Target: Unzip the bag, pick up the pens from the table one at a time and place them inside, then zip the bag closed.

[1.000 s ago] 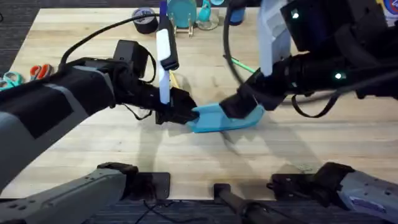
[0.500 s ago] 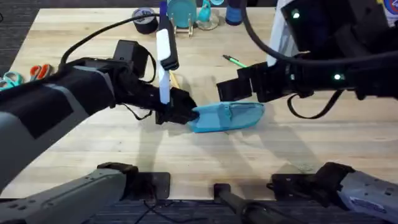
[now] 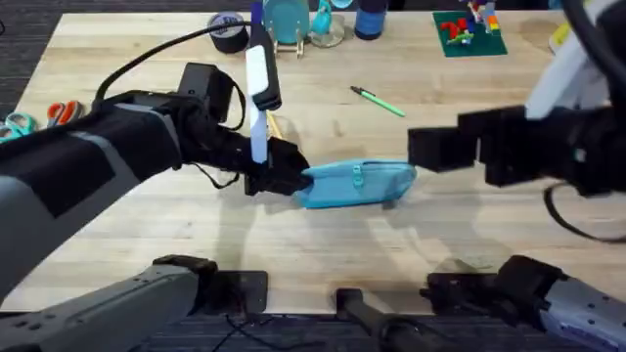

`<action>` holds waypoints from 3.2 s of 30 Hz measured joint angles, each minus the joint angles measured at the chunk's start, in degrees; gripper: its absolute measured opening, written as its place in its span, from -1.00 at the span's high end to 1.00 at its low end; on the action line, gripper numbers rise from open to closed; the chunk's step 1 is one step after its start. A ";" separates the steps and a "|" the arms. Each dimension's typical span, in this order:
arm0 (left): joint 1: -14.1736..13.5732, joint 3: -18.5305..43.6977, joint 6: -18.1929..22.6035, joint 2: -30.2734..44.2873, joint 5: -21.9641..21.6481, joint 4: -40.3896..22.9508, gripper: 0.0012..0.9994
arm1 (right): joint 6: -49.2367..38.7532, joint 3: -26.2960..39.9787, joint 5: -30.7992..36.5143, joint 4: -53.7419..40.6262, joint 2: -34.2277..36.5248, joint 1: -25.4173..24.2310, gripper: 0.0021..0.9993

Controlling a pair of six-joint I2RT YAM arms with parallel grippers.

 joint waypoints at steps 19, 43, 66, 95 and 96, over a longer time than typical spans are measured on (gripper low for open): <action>0.00 0.00 0.00 0.00 0.00 -0.04 0.92 | 16.22 -10.67 13.99 7.48 2.03 24.28 -1.00; 0.00 0.00 0.00 0.00 0.01 -0.18 0.92 | 25.19 -11.61 9.43 17.66 17.66 24.53 -0.95; 0.00 0.00 0.00 0.00 -0.02 -0.43 0.92 | 26.50 -11.78 11.71 23.88 27.00 21.67 -0.45; 0.00 0.00 0.00 0.00 -0.02 -0.39 0.92 | 24.89 -11.80 12.27 24.65 25.93 21.47 0.94; 0.00 0.00 0.00 0.00 -0.02 -0.39 0.92 | 24.07 -11.85 12.25 25.39 25.83 21.47 0.94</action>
